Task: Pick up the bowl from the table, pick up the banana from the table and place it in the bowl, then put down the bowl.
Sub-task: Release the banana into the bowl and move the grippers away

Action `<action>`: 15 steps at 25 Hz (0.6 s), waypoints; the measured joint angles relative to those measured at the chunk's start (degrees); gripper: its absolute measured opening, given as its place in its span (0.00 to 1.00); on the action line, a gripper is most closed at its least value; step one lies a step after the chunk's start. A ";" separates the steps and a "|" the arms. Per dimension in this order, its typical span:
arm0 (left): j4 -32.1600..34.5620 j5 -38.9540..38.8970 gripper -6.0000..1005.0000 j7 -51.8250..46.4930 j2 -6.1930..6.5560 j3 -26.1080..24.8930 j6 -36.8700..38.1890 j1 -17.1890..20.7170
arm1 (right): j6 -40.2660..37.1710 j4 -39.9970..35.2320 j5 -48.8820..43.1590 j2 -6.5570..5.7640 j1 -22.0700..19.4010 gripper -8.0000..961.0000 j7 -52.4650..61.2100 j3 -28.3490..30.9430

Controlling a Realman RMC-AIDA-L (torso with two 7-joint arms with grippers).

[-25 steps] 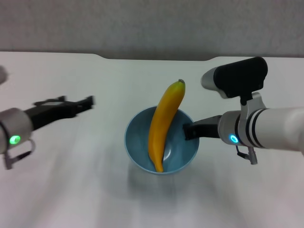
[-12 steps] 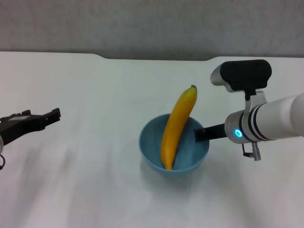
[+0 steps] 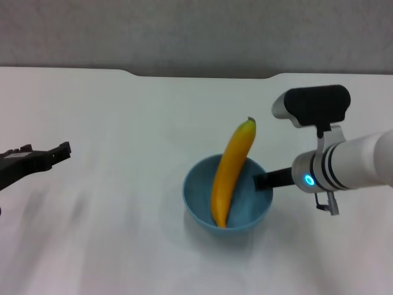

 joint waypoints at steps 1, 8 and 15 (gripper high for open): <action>0.01 -0.02 0.90 0.00 0.00 -0.01 0.10 0.06 | 0.02 -0.04 0.00 0.00 -0.38 0.13 0.00 0.00; -0.09 -0.16 0.90 0.01 0.00 -0.10 0.40 0.48 | -0.11 0.24 -2.74 0.07 -0.78 0.14 0.00 -0.17; 0.03 -0.37 0.90 0.01 -0.06 -0.43 0.40 0.58 | 0.27 2.45 -5.78 0.10 -1.56 0.14 0.00 -1.26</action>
